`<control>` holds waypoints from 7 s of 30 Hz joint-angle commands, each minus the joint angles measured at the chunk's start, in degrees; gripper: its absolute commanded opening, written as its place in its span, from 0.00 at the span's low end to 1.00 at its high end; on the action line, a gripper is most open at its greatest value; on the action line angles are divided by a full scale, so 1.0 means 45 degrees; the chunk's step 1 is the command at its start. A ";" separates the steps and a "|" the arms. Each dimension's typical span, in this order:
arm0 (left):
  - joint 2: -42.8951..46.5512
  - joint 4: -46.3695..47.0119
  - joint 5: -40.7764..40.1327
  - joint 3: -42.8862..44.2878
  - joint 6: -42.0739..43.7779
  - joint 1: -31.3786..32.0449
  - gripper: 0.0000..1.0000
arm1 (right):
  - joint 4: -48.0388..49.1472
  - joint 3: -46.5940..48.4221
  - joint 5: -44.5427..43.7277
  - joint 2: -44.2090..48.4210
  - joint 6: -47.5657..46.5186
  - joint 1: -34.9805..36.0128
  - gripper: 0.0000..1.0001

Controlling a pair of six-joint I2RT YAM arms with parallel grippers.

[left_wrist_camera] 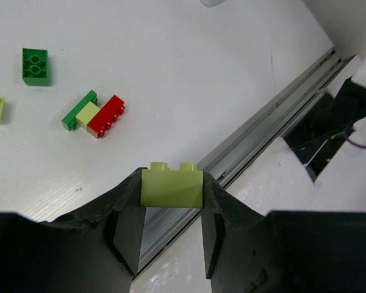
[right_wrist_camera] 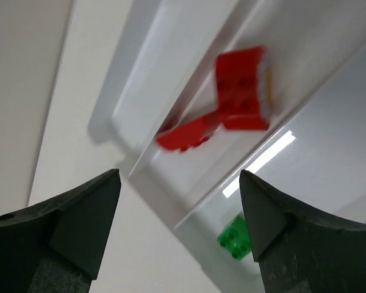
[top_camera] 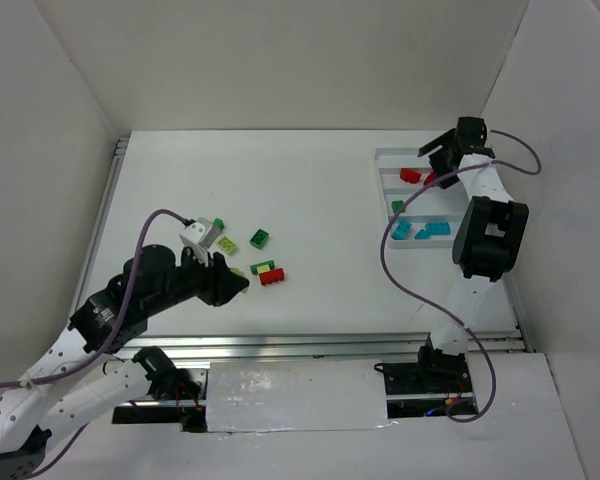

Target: Sort the legos into containers by color

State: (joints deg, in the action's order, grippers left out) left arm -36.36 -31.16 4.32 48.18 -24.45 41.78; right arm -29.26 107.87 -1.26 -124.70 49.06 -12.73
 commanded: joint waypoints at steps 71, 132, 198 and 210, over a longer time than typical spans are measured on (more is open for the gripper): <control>-0.2467 0.7862 0.5760 0.1363 -0.5759 -0.0417 0.00 | 1.5661 -1.3425 0.9069 1.4333 0.1364 1.2575 0.59; -0.2057 0.4018 0.0298 0.2785 -0.4489 -0.0417 1.00 | 1.3632 -1.4148 0.7803 1.4334 0.0173 1.2576 0.00; -0.0084 -0.1747 -0.7793 0.0796 -0.1929 -0.0300 1.00 | 0.2263 0.1930 0.3190 0.0402 0.0880 0.1810 1.00; 0.0657 -0.4483 -1.2092 0.1402 -0.5173 -0.0417 1.00 | 0.0272 -0.3579 -0.0404 0.4921 -0.4492 0.9953 1.00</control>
State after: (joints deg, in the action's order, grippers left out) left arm -35.18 -48.86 -44.29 52.29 -43.70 40.23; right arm -22.48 95.85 2.22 -102.08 35.57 28.88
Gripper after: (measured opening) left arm 0.994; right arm 0.994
